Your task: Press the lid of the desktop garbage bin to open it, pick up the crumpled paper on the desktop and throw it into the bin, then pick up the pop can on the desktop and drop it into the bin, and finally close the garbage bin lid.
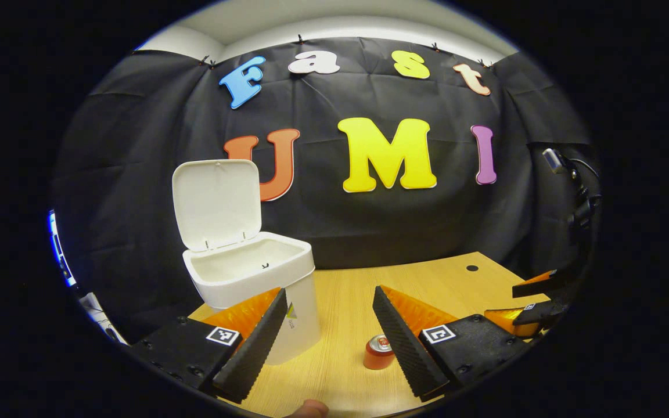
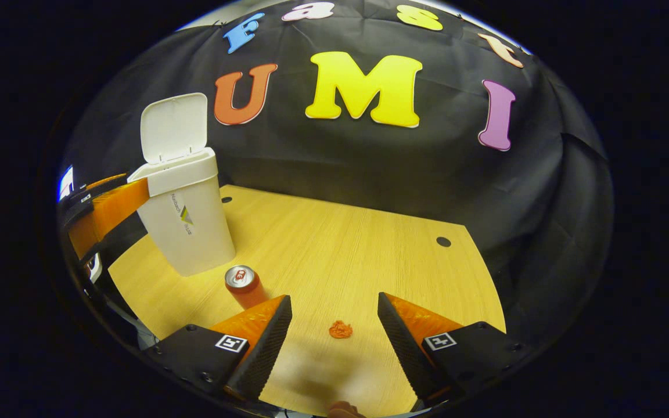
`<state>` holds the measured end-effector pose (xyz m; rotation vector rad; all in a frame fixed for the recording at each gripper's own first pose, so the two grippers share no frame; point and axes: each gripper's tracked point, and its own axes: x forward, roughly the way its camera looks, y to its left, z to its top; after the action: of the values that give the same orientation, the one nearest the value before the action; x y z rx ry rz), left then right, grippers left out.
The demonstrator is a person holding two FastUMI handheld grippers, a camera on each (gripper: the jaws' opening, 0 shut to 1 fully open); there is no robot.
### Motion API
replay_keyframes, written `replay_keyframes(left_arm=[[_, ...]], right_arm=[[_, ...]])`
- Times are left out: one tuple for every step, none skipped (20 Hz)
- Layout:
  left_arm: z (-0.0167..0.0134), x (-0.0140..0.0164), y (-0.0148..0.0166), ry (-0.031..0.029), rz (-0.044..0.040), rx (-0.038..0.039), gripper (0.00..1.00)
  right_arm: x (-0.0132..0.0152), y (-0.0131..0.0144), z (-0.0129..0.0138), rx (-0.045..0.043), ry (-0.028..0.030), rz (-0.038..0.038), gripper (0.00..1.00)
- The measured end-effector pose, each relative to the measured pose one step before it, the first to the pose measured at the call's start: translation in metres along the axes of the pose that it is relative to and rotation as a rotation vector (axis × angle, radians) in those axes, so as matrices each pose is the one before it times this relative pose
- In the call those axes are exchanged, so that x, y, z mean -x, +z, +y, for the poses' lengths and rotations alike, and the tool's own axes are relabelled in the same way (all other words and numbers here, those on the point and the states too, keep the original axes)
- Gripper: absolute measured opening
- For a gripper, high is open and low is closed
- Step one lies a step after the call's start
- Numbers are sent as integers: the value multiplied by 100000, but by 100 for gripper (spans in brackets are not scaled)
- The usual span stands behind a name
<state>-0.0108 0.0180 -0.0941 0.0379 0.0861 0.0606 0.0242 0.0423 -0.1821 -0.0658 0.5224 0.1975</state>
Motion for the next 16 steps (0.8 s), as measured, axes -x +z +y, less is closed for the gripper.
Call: replay_keyframes(left_arm=[[-141, 103, -710, -622, 1014, -991, 98], [-231, 62, -698, -1337, 1389, -800, 98], [-156, 51, -717, -981, 1232, -424, 98], [-109, 33, -706, -1274, 1362, -186, 98], [-175, -16, -738, -1180, 1606, 152, 98], [94, -79, -675, -451, 1262, -342, 98], [237, -76, -430, 188, 1055, -353, 98], [238, -233, -511, -65, 1064, -333, 98], [163, -202, -379, -168, 1070, -478, 98], [196, -204, -201, -108, 567, -593, 98], [87, -241, -94, -582, -147, -633, 98], [57, -282, -84, -504, -529, -750, 98], [60, -354, -472, -749, 397, -369, 99], [95, -396, -684, -441, 1699, -497, 98], [56, -268, -610, -451, 1426, -142, 98], [2, -176, -342, -638, 1033, -17, 99]], right_arm=[[-685, -643, -200, 890, -946, 2186, 94], [-844, -854, -79, 659, -960, 2582, 94], [-826, -856, -27, 279, -985, 2443, 94], [-855, -650, 121, -231, -485, 2191, 93], [-870, -651, 188, -180, -297, 2265, 93], [-997, -654, 254, -116, -246, 2646, 93], [-1011, -809, 488, -384, 719, 3353, 94], [-997, -887, 289, 176, 45, 3982, 93], [-1183, -808, 9, 1135, -1478, 4241, 93], [-1034, -662, -117, 1029, -1393, 4083, 93], [-1119, -430, 157, 640, -308, 3803, 94], [-923, -449, -111, 778, -954, 3724, 94], [-838, -466, -345, 235, -1172, 4582, 94], [-828, -309, 49, -1744, 390, 3198, 93], [-576, -188, -332, -1905, -26, 2905, 94], [-422, 156, -838, -1202, -1179, 2020, 94]])
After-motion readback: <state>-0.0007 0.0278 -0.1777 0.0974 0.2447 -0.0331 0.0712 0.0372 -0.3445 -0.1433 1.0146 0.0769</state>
